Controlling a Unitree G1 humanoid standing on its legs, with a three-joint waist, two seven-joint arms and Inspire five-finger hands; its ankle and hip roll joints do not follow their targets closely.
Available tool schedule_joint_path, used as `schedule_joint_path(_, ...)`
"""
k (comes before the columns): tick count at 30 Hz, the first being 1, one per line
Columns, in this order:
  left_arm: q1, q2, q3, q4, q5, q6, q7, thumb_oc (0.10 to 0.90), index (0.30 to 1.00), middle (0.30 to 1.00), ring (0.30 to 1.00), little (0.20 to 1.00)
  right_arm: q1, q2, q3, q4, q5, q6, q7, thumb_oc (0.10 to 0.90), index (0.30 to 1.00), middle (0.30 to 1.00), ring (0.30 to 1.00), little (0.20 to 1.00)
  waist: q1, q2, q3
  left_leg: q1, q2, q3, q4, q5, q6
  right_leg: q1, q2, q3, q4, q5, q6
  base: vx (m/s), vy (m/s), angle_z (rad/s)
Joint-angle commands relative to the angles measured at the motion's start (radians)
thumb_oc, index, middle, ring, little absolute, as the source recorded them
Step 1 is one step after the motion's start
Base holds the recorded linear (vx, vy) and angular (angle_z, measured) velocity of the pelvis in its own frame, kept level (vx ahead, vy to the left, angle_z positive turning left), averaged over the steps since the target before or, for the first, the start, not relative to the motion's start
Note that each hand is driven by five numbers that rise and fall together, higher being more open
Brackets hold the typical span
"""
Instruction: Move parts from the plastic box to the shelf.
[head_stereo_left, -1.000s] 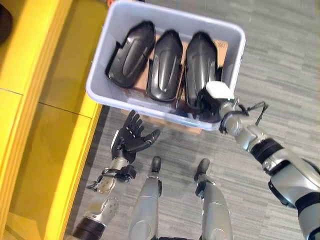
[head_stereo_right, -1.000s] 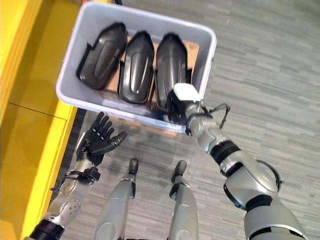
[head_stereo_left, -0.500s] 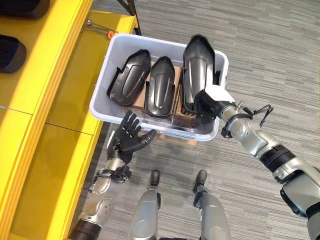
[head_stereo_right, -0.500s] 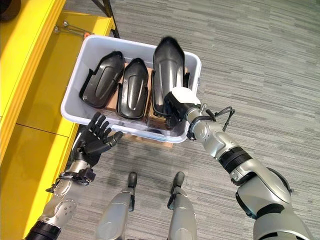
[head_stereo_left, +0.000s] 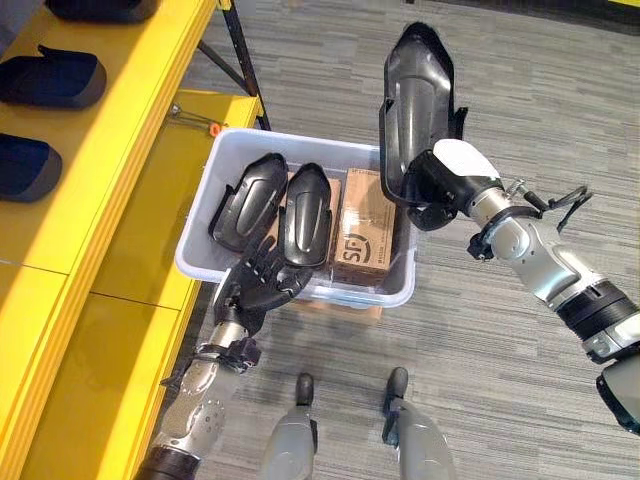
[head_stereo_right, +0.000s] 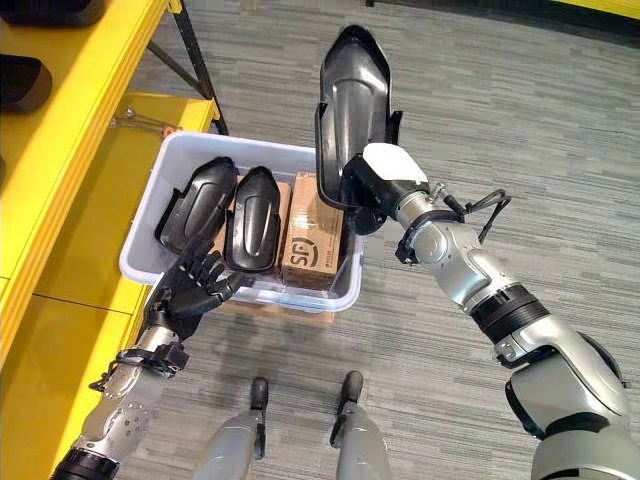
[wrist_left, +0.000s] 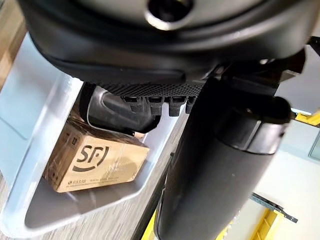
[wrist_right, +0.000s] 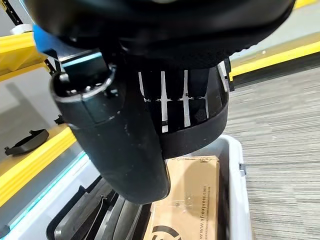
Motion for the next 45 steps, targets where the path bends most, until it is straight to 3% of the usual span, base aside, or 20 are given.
schedule_joint_path(1, 0.072, 0.037, -0.025, -0.066, 0.024, -0.064, -0.050, 0.900, 1.000, 1.000, 1.000, 1.000, -0.078, 0.012, -0.009, -0.025, 0.029, -0.079, -0.058, 0.400, 0.300, 0.300, 0.300, 0.300, 0.007, -0.044, -0.242, 0.007, 0.059, 0.038, 0.022, -0.067, 0.001, 0.054, -0.053, 0.051, 0.023, -0.116, 0.084, 0.04, -0.042, -0.04)
schedule_joint_path(10, 0.098, 0.027, -0.011, -0.043, 0.040, -0.057, -0.041, 0.900, 1.000, 1.000, 1.000, 1.000, -0.140, 0.026, 0.040, 0.017, 0.029, -0.083, -0.041, 0.400, 0.300, 0.300, 0.300, 0.300, 0.016, -0.034, -0.292, 0.064, 0.088, 0.038, 0.015, -0.058, -0.014, 0.105, -0.029, 0.051, 0.040, -0.163, 0.069, 0.01, -0.072, -0.02)
schedule_joint_path(16, 0.128, 0.020, 0.015, -0.051, 0.035, -0.063, -0.033, 0.900, 1.000, 1.000, 1.000, 1.000, -0.226, 0.053, 0.102, 0.082, 0.048, -0.090, -0.037, 0.400, 0.300, 0.300, 0.300, 0.300, 0.042, -0.014, -0.288, 0.058, 0.134, 0.010, 0.029, -0.009, -0.041, 0.109, 0.021, 0.040, 0.088, -0.220, 0.028, -0.06, -0.138, 0.00)
schedule_joint_path(18, 0.146, 0.018, 0.033, -0.066, 0.029, -0.072, -0.028, 0.900, 1.000, 1.000, 1.000, 1.000, -0.257, 0.045, 0.121, 0.085, 0.076, -0.100, -0.047, 0.400, 0.300, 0.300, 0.300, 0.300, 0.069, 0.013, -0.260, 0.014, 0.167, -0.039, -0.018, 0.127, -0.075, 0.094, 0.050, -0.002, 0.091, -0.241, 0.002, -0.23, -0.167, 0.07)
schedule_joint_path(20, 0.146, 0.022, 0.044, -0.083, 0.029, -0.078, -0.025, 0.900, 1.000, 1.000, 1.000, 1.000, -0.277, 0.005, 0.129, 0.057, 0.090, -0.099, -0.045, 0.400, 0.300, 0.300, 0.300, 0.300, 0.075, 0.020, -0.240, -0.027, 0.170, -0.045, -0.051, 0.200, -0.092, 0.077, 0.038, -0.044, 0.102, -0.253, -0.012, -0.23, -0.091, 0.49)
schedule_joint_path(21, 0.138, 0.022, 0.044, -0.082, 0.029, -0.077, -0.023, 0.900, 1.000, 1.000, 1.000, 1.000, -0.278, -0.016, 0.125, 0.040, 0.093, -0.100, -0.049, 0.400, 0.300, 0.300, 0.300, 0.300, 0.069, 0.021, -0.230, -0.050, 0.173, -0.012, -0.045, 0.222, -0.084, 0.069, 0.023, -0.074, 0.104, -0.253, -0.016, -0.26, -0.126, 1.00)
schedule_joint_path(22, 0.130, 0.022, 0.043, -0.080, 0.034, -0.077, -0.023, 0.900, 1.000, 1.000, 1.000, 1.000, -0.263, -0.040, 0.113, 0.027, 0.096, -0.103, -0.056, 0.400, 0.300, 0.300, 0.300, 0.300, 0.053, 0.018, -0.223, -0.066, 0.183, 0.057, -0.008, 0.213, -0.069, 0.059, 0.006, -0.109, 0.106, -0.250, -0.022, -0.18, -0.094, 1.06)
schedule_joint_path(23, 0.130, 0.023, 0.042, -0.080, 0.034, -0.077, -0.023, 0.900, 1.000, 1.000, 1.000, 1.000, -0.261, -0.041, 0.111, 0.026, 0.096, -0.103, -0.056, 0.400, 0.300, 0.300, 0.300, 0.300, 0.054, 0.017, -0.223, -0.068, 0.182, 0.057, -0.004, 0.211, -0.069, 0.059, 0.004, -0.110, 0.108, -0.251, -0.021, -0.10, -0.139, 1.14)
schedule_joint_path(24, 0.122, 0.024, 0.040, -0.077, 0.037, -0.075, -0.025, 0.900, 1.000, 1.000, 1.000, 1.000, -0.242, -0.054, 0.101, 0.024, 0.094, -0.103, -0.063, 0.400, 0.300, 0.300, 0.300, 0.300, 0.036, 0.012, -0.224, -0.057, 0.205, 0.125, 0.033, 0.184, -0.079, 0.058, -0.008, -0.129, 0.115, -0.268, -0.019, -0.16, -0.151, 1.29)
schedule_joint_path(25, 0.100, 0.032, 0.020, -0.072, 0.041, -0.068, -0.036, 0.900, 1.000, 1.000, 1.000, 1.000, -0.216, -0.061, 0.070, 0.029, 0.082, -0.097, -0.080, 0.400, 0.300, 0.300, 0.300, 0.300, 0.012, 0.015, -0.221, -0.050, 0.258, 0.225, 0.131, 0.156, -0.088, 0.036, -0.036, -0.189, 0.145, -0.269, -0.031, -0.20, -0.150, 1.39)
schedule_joint_path(27, 0.084, 0.030, 0.008, -0.069, 0.049, -0.067, -0.039, 0.900, 1.000, 1.000, 1.000, 1.000, -0.203, -0.061, 0.049, 0.039, 0.075, -0.089, -0.095, 0.400, 0.300, 0.300, 0.300, 0.300, -0.010, 0.021, -0.223, -0.020, 0.317, 0.299, 0.166, 0.141, -0.101, 0.032, -0.061, -0.242, 0.179, -0.277, -0.033, -0.16, -0.037, 1.56)
schedule_joint_path(29, 0.071, 0.026, 0.001, -0.065, 0.045, -0.066, -0.038, 0.900, 1.000, 1.000, 1.000, 1.000, -0.189, -0.056, 0.029, 0.043, 0.090, -0.086, -0.102, 0.400, 0.300, 0.300, 0.300, 0.300, -0.023, 0.029, -0.223, 0.014, 0.345, 0.328, 0.170, 0.132, -0.107, 0.022, -0.076, -0.268, 0.212, -0.282, -0.033, -0.07, 0.070, 1.59)
schedule_joint_path(30, 0.056, 0.030, -0.013, -0.064, 0.047, -0.063, -0.041, 0.900, 1.000, 1.000, 1.000, 1.000, -0.182, -0.057, 0.012, 0.034, 0.101, -0.077, -0.099, 0.400, 0.300, 0.300, 0.300, 0.300, -0.028, 0.039, -0.226, 0.055, 0.340, 0.320, 0.118, 0.111, -0.110, 0.005, -0.109, -0.288, 0.273, -0.285, -0.015, -0.07, 0.115, 0.86)
schedule_joint_path(31, 0.056, 0.030, -0.013, -0.064, 0.047, -0.063, -0.041, 0.900, 1.000, 1.000, 1.000, 1.000, -0.182, -0.057, 0.011, 0.034, 0.101, -0.077, -0.099, 0.400, 0.300, 0.300, 0.300, 0.300, -0.028, 0.038, -0.226, 0.055, 0.339, 0.320, 0.117, 0.111, -0.109, 0.005, -0.110, -0.289, 0.274, -0.285, -0.015, -0.04, 0.207, 0.77)
schedule_joint_path(33, 0.040, 0.017, -0.022, -0.065, 0.051, -0.058, -0.038, 0.900, 1.000, 1.000, 1.000, 1.000, -0.146, -0.078, -0.034, 0.000, 0.124, -0.071, -0.106, 0.400, 0.300, 0.300, 0.300, 0.300, -0.041, 0.048, -0.221, 0.066, 0.334, 0.358, 0.048, 0.062, -0.103, -0.006, -0.173, -0.311, 0.328, -0.260, 0.014, -0.02, 0.180, 0.88)
schedule_joint_path(36, 0.035, 0.025, -0.034, -0.063, 0.056, -0.056, -0.042, 0.900, 1.000, 1.000, 1.000, 1.000, -0.099, -0.077, -0.076, -0.017, 0.131, -0.073, -0.108, 0.400, 0.300, 0.300, 0.300, 0.300, -0.033, 0.043, -0.214, 0.042, 0.307, 0.329, 0.081, 0.024, -0.093, 0.003, -0.203, -0.309, 0.313, -0.226, 0.031, 0.01, 0.146, 0.69)
schedule_joint_path(39, 0.049, 0.039, -0.028, -0.063, 0.058, -0.056, -0.054, 0.900, 1.000, 1.000, 1.000, 1.000, -0.060, -0.093, -0.111, -0.027, 0.122, -0.073, -0.102, 0.400, 0.300, 0.300, 0.300, 0.300, -0.015, 0.027, -0.197, 0.016, 0.282, 0.308, 0.141, -0.034, -0.079, 0.034, -0.253, -0.323, 0.288, -0.178, 0.058, 0.02, 0.162, 0.33)
schedule_joint_path(45, 0.077, 0.036, -0.008, -0.060, 0.069, -0.054, -0.052, 0.900, 1.000, 1.000, 1.000, 1.000, 0.044, -0.099, -0.186, -0.082, 0.123, -0.072, -0.091, 0.400, 0.300, 0.300, 0.300, 0.300, 0.010, -0.009, -0.199, -0.008, 0.235, 0.268, 0.178, -0.087, -0.051, 0.082, -0.281, -0.334, 0.235, -0.127, 0.090, 0.05, 0.131, 0.20)
